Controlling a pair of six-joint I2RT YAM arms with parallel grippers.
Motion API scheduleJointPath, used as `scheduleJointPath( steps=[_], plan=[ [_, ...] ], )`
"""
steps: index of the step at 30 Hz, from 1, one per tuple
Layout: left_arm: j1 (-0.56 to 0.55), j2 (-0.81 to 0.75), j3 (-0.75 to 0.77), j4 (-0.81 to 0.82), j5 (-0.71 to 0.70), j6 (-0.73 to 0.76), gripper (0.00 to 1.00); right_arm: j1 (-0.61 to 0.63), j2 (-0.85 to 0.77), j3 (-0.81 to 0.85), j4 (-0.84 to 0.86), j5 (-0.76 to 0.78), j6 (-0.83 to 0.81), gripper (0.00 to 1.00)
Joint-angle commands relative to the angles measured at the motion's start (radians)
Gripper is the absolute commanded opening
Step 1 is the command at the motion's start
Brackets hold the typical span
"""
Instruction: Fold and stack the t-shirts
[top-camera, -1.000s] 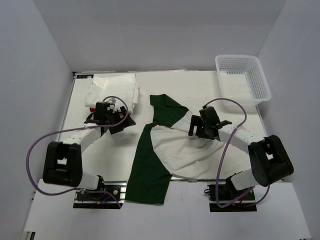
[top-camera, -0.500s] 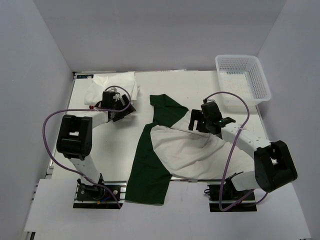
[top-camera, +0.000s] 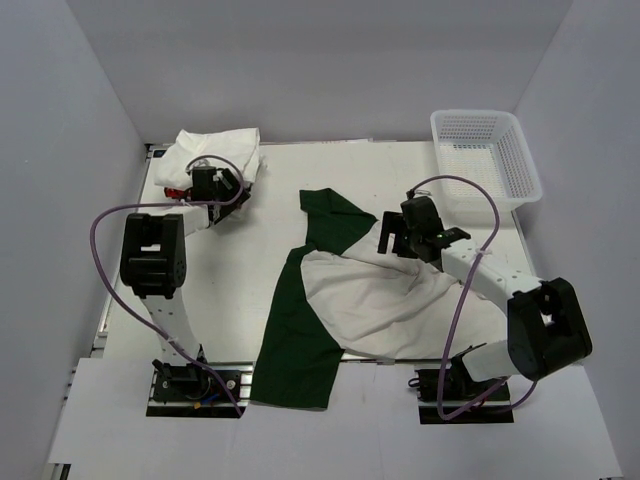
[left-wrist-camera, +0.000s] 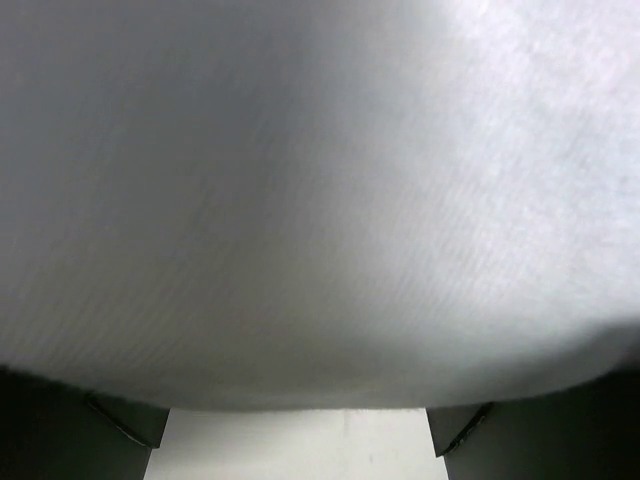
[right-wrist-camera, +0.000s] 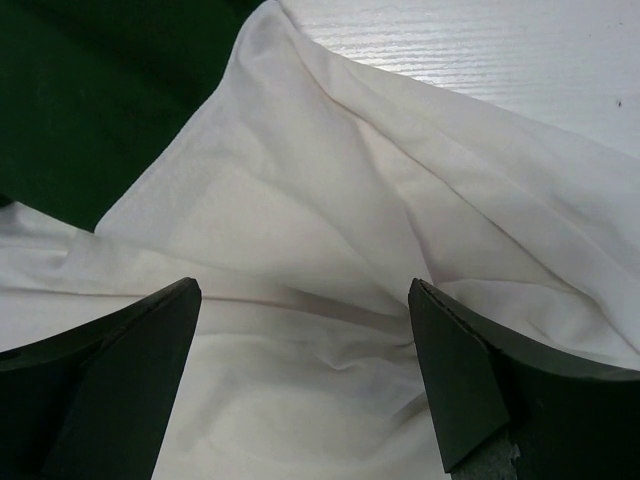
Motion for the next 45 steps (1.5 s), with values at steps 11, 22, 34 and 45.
scheduleJointPath(
  steps=[11, 22, 34, 45],
  plan=[
    [0.061, 0.122, 0.103, 0.000, -0.159, -0.120, 0.95, -0.020, 0.076, 0.068, -0.026, 0.033, -0.017, 0.90],
    [0.070, 0.237, 0.270, -0.035, -0.292, -0.278, 0.98, -0.043, 0.081, 0.057, -0.031, 0.039, -0.021, 0.90],
    [0.070, 0.321, 0.403, -0.087, -0.406, -0.360, 0.98, -0.060, 0.102, 0.063, -0.031, 0.022, -0.018, 0.90],
    [0.070, 0.345, 0.488, -0.165, -0.535, -0.400, 0.98, -0.077, 0.119, 0.074, -0.026, 0.009, -0.021, 0.90]
  ],
)
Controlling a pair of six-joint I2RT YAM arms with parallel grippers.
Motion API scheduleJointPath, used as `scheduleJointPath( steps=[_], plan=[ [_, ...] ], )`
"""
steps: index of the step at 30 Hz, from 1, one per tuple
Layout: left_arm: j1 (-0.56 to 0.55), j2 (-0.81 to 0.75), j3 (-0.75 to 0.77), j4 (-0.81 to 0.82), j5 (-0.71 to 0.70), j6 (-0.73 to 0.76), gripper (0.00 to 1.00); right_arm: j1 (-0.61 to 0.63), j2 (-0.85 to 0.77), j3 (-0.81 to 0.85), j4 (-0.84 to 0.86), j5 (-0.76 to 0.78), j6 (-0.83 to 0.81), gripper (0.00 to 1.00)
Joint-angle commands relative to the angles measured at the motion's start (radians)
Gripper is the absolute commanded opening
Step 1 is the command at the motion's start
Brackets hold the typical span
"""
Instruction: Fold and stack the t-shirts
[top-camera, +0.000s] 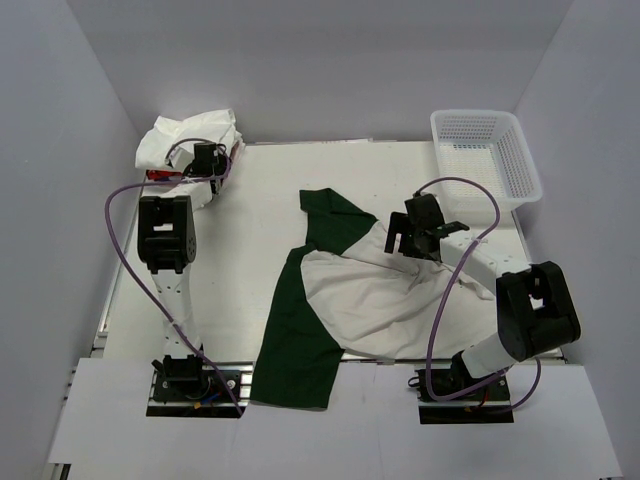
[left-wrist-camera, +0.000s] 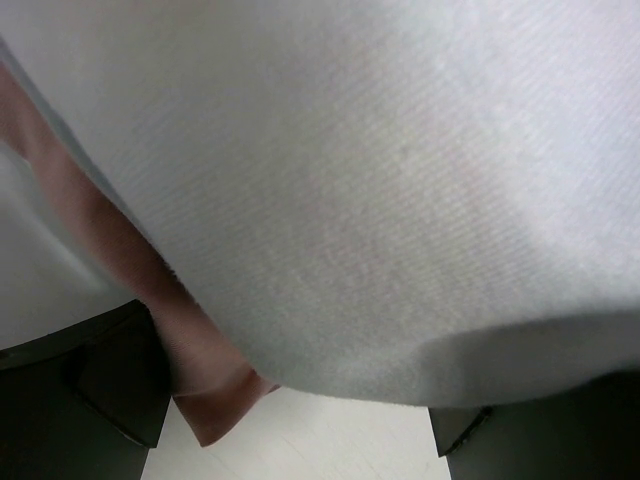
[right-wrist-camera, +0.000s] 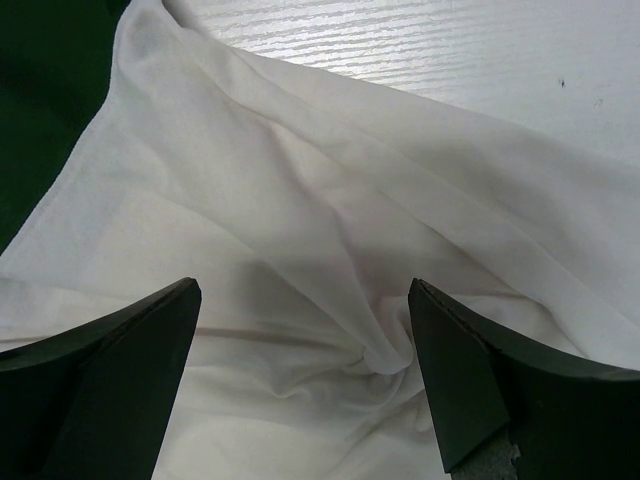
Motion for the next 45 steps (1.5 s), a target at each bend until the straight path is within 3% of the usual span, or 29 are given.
scheduleJointPath(
  steps=[1, 8, 13, 18, 23, 28, 32, 36, 38, 45],
  plan=[
    [0.034, 0.042, 0.039, -0.078, -0.115, -0.026, 0.98, -0.011, 0.013, 0.041, 0.008, -0.008, -0.010, 0.90],
    [0.034, 0.014, -0.021, -0.044, -0.063, -0.007, 0.98, -0.013, -0.008, 0.031, 0.008, -0.014, -0.002, 0.90],
    [0.013, -0.075, -0.125, -0.035, 0.041, 0.089, 1.00, -0.013, -0.037, 0.025, 0.002, -0.018, -0.005, 0.90],
    [0.022, -0.242, -0.275, 0.044, 0.456, 0.249, 1.00, -0.010, -0.089, 0.016, 0.005, -0.042, -0.024, 0.90],
    [0.002, -0.389, -0.298, -0.101, 0.579, 0.439, 1.00, -0.014, -0.135, 0.004, 0.013, -0.028, -0.053, 0.90],
    [-0.021, -0.414, -0.265, -0.188, 0.709, 0.571, 1.00, -0.016, -0.125, 0.011, 0.014, -0.047, -0.076, 0.90],
    [-0.041, -0.275, -0.095, -0.242, 0.767, 0.669, 1.00, -0.022, -0.099, 0.024, 0.016, -0.062, -0.079, 0.90],
    [-0.064, -0.057, 0.237, -0.343, 0.805, 0.715, 1.00, -0.027, -0.076, 0.030, 0.030, -0.080, -0.077, 0.90],
    [-0.076, 0.049, 0.386, -0.387, 0.756, 0.715, 1.00, -0.031, -0.068, 0.028, 0.031, -0.077, -0.076, 0.90],
    [-0.098, 0.282, 0.692, -0.369, 0.554, 0.749, 1.00, -0.045, -0.034, 0.051, 0.033, -0.074, -0.070, 0.90]
  ],
)
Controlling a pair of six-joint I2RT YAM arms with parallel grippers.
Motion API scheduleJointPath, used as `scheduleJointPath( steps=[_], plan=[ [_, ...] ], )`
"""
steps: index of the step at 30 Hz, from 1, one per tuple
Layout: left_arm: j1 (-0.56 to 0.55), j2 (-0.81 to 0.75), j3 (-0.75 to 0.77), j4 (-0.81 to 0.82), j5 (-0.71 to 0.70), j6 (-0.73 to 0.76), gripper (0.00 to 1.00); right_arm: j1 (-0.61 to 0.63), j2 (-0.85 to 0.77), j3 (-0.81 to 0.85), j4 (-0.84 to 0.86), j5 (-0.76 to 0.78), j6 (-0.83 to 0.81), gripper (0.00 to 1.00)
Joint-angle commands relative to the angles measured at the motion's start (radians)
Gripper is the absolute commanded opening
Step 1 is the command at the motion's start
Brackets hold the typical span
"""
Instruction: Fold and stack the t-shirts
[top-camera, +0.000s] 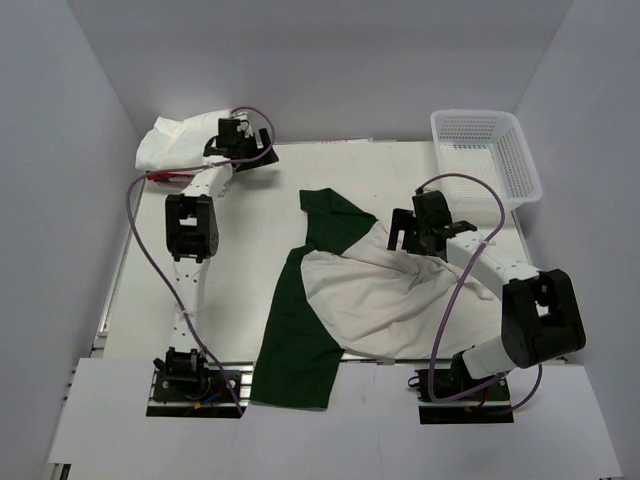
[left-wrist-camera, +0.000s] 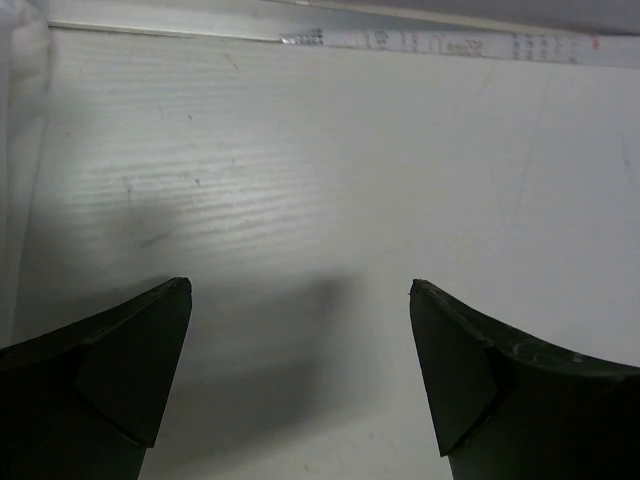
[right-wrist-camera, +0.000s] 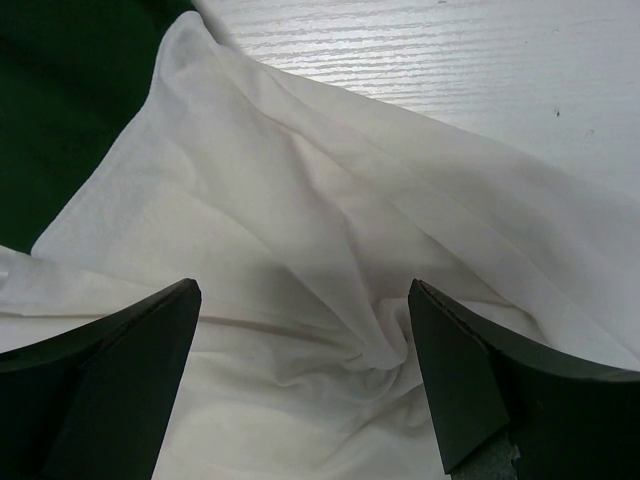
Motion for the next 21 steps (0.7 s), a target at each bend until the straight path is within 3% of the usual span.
scheduleJointPath(
  steps=[1, 8, 12, 21],
  plan=[
    [-0.007, 0.066, 0.124, -0.014, -0.135, 0.022, 1.00, -0.009, 0.024, 0.049, 0.029, -0.007, -0.009, 0.90],
    [-0.007, 0.093, 0.048, 0.141, -0.434, -0.022, 1.00, -0.021, 0.061, 0.073, 0.011, -0.007, -0.011, 0.90],
    [0.006, 0.139, 0.116, 0.160, -0.598, -0.064, 1.00, -0.024, 0.078, 0.075, 0.009, -0.004, 0.000, 0.90],
    [0.031, 0.182, 0.116, 0.210, -0.623, -0.107, 1.00, -0.030, 0.112, 0.091, 0.003, -0.024, -0.002, 0.90]
  ],
)
